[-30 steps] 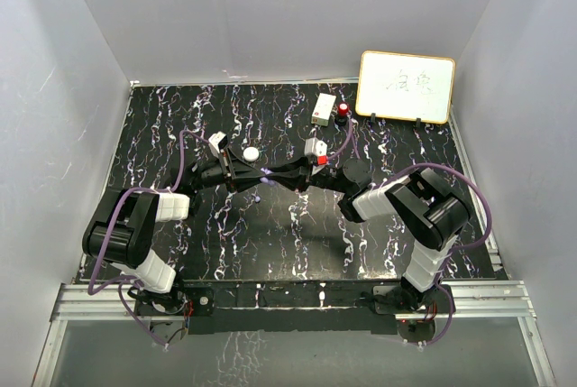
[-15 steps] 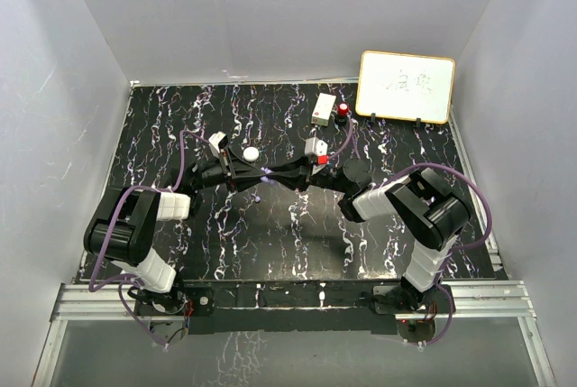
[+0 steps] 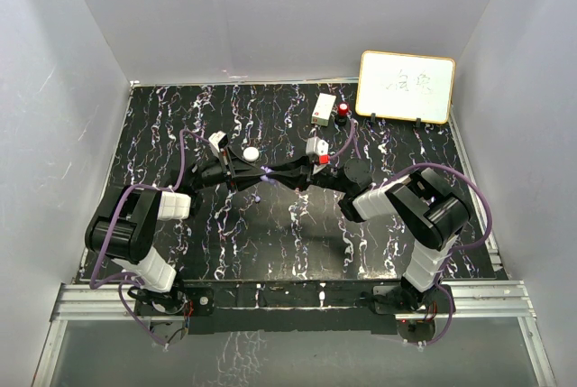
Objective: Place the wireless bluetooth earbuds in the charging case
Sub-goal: Place the earbud in the charging case.
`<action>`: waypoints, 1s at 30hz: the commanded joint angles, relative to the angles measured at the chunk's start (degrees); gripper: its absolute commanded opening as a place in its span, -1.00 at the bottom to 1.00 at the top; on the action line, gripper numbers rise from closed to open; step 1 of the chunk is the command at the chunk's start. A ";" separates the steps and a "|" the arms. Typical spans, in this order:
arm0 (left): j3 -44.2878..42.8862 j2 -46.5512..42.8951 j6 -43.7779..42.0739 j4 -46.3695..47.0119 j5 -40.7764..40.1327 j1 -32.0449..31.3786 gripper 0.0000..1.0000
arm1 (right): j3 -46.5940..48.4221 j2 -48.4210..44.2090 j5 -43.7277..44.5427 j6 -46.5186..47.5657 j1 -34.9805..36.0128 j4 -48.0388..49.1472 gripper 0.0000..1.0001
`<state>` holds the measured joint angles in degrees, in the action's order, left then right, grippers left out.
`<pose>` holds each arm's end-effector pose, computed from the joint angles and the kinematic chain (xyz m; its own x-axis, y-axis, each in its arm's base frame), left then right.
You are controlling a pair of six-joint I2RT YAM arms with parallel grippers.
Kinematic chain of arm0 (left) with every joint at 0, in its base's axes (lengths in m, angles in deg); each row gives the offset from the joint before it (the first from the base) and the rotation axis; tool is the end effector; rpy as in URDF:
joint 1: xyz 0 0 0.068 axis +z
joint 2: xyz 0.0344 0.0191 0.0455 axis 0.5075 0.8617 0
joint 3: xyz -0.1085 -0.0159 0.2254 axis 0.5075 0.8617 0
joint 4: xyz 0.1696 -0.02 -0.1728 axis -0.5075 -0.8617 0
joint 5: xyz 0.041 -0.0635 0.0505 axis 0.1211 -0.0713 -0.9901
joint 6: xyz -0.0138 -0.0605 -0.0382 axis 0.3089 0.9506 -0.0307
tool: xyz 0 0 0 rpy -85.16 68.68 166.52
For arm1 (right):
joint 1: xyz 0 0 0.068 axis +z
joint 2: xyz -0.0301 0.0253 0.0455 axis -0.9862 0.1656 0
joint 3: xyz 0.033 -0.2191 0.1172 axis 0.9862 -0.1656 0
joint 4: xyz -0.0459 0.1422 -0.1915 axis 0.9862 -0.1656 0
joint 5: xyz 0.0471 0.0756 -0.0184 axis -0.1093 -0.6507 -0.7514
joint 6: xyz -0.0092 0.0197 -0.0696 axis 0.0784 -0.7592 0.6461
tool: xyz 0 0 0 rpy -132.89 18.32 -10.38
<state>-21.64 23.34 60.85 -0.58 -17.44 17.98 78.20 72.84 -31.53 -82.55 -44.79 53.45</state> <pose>0.2676 -0.1130 0.1875 -0.9491 -0.3024 -0.0877 0.0988 -0.0216 -0.9949 0.2458 0.2276 0.2067 0.1304 0.1992 -0.9712 -0.9777 0.1885 -0.0926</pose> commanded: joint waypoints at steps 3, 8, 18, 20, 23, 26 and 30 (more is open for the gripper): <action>-1.08 -1.34 1.41 4.94 -0.19 -0.31 -1.00 | -0.15 -0.27 -2.19 -1.14 0.33 1.63 -0.99; -1.18 -1.33 1.50 4.95 -0.27 -0.30 -1.00 | -0.15 0.57 -4.01 -2.58 0.28 3.88 -1.00; -1.24 -1.45 1.37 4.56 0.00 -0.30 -1.00 | 0.20 2.13 -5.15 -2.52 0.31 6.50 -1.00; -1.07 -1.49 1.03 4.12 0.09 -0.28 -1.00 | 0.40 2.06 -4.73 -2.25 0.31 6.49 -1.00; -0.71 -1.42 0.44 3.59 0.24 -0.29 -1.00 | 0.60 1.86 -3.75 -1.59 0.29 6.54 -1.00; -0.19 -1.40 -0.30 2.72 0.35 -0.26 -1.00 | 0.63 1.25 -2.83 -0.62 0.27 6.34 -1.00; 0.36 -1.21 -0.94 2.12 0.50 -0.32 -1.00 | 1.37 0.42 -2.48 1.12 0.22 5.08 -1.00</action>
<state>-21.53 23.34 60.74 -0.32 -17.42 18.01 78.20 73.52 -34.07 -84.19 -45.01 55.59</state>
